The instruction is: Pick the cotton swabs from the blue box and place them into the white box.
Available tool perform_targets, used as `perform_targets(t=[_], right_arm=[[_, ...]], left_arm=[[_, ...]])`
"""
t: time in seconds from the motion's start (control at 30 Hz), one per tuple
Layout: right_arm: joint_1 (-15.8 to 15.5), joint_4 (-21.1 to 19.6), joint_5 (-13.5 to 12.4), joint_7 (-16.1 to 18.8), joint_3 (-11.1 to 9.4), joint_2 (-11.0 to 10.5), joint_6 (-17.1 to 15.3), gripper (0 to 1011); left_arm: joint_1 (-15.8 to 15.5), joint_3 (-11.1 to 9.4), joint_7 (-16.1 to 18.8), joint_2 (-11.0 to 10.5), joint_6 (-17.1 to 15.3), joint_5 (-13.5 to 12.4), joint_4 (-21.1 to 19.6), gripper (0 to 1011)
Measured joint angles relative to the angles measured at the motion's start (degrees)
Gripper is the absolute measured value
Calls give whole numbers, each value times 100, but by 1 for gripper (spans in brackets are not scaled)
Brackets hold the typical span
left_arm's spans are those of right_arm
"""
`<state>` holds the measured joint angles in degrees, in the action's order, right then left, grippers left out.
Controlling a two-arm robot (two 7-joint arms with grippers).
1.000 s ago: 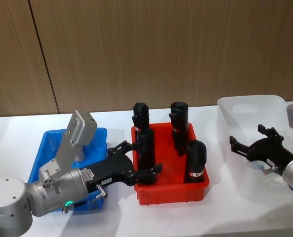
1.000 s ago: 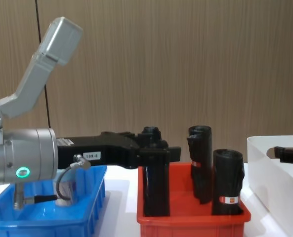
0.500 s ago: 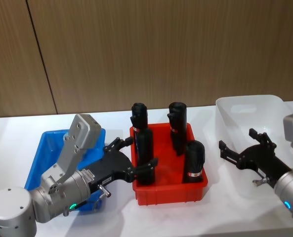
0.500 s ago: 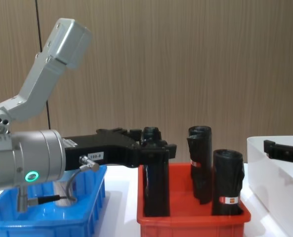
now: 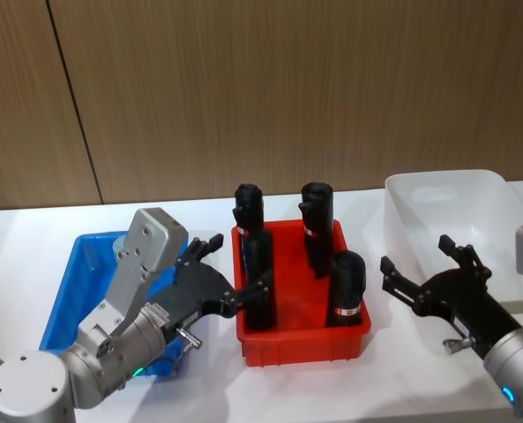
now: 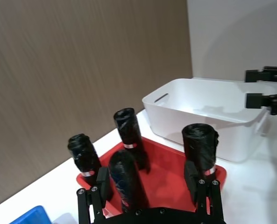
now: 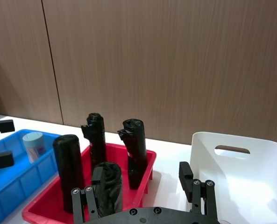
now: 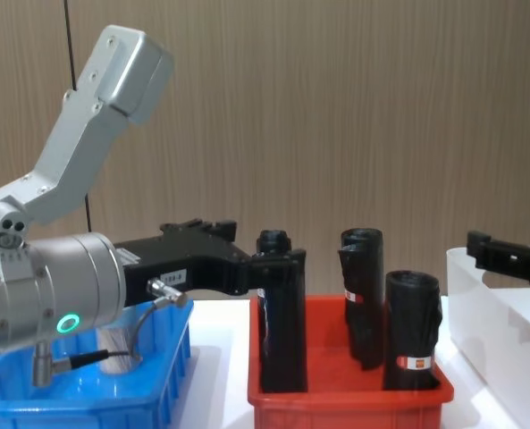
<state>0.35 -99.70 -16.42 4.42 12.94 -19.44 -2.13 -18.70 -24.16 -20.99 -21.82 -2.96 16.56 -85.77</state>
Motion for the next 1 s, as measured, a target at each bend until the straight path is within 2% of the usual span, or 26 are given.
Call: perform_targets(t=[0.23, 0.73, 1.0], right_arm=[[-115, -146, -3, -64, 3, 13, 22, 1001], [-119, -153, -5, -65, 0, 10, 23, 1001], [-119, -153, -5, -64, 0, 10, 22, 1002]], left_arm=[[130, -48, 511, -2, 54, -127, -186, 1004], [415, -155, 1646, -8, 181, -413, -605, 1004], [504, -187, 1989, -8, 219, -499, -731, 1004]])
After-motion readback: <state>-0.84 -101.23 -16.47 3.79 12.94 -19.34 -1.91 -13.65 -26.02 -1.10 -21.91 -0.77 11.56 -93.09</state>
